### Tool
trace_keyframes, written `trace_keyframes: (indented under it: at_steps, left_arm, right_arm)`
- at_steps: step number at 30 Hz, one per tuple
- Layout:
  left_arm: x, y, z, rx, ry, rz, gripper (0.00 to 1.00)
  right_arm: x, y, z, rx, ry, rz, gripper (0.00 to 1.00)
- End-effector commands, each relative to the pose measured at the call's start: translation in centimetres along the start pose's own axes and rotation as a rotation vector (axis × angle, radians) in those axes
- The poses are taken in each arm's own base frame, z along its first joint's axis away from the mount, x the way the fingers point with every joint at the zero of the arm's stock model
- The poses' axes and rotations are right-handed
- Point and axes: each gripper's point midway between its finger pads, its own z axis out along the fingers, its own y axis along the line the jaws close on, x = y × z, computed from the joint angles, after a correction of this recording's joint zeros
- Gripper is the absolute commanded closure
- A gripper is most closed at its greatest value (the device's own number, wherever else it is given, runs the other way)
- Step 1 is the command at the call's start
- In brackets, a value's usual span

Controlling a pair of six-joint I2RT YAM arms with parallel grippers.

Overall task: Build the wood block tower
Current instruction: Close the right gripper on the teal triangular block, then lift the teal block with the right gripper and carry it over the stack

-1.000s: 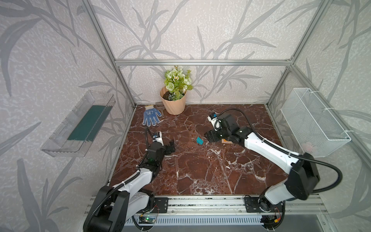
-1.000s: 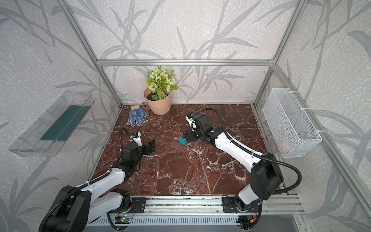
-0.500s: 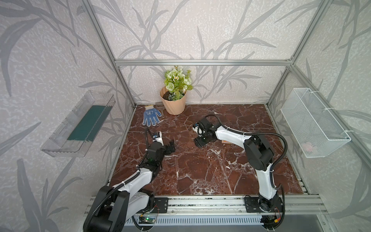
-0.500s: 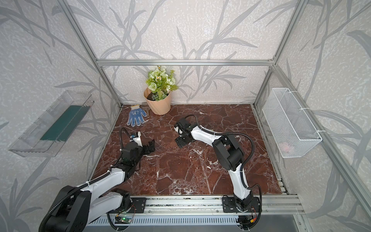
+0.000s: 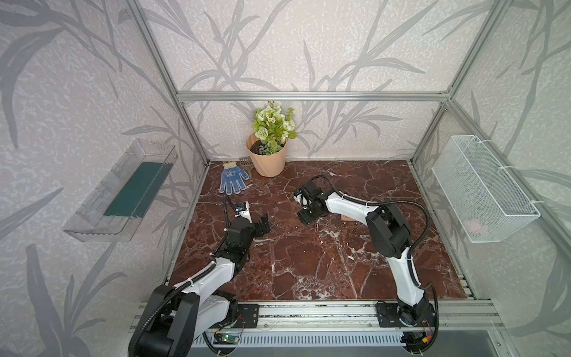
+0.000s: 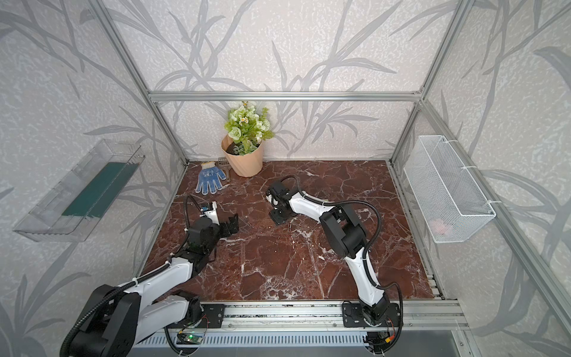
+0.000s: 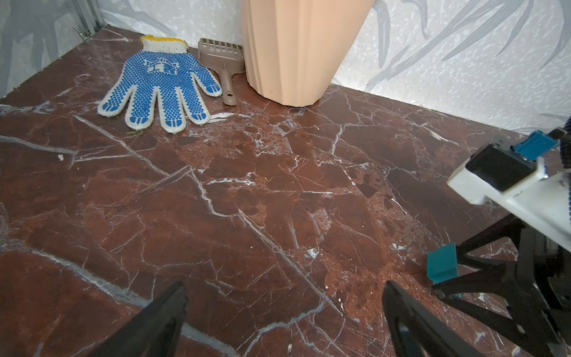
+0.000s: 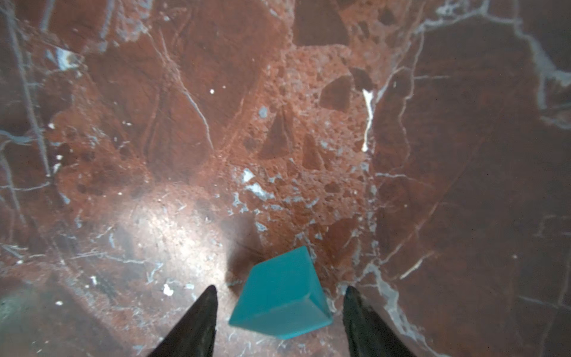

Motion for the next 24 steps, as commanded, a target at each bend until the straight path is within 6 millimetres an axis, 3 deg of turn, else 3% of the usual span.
trace_keyframes:
  at_steps: [1, 12, 18, 24]
  left_arm:
    - [-0.89, -0.34, 0.15, 0.007, -0.014, 0.006, 0.01]
    - [-0.90, -0.36, 0.15, 0.007, -0.013, 0.006, 0.01]
    - [-0.98, -0.39, 0.10, 0.009, -0.018, 0.006, 0.01]
    - [-0.99, -0.38, 0.05, 0.009, -0.019, 0.006, 0.01]
  right_arm:
    - [-0.13, -0.89, 0.10, 0.045, 0.018, 0.000, 0.40]
    - [-0.44, -1.02, 0.96, 0.023, 0.032, 0.031, 0.51]
    - [-0.55, -1.39, 0.49, 0.034, 0.033, 0.053, 0.66]
    - [-0.45, -1.80, 0.09, 0.043, 0.043, 0.082, 0.73]
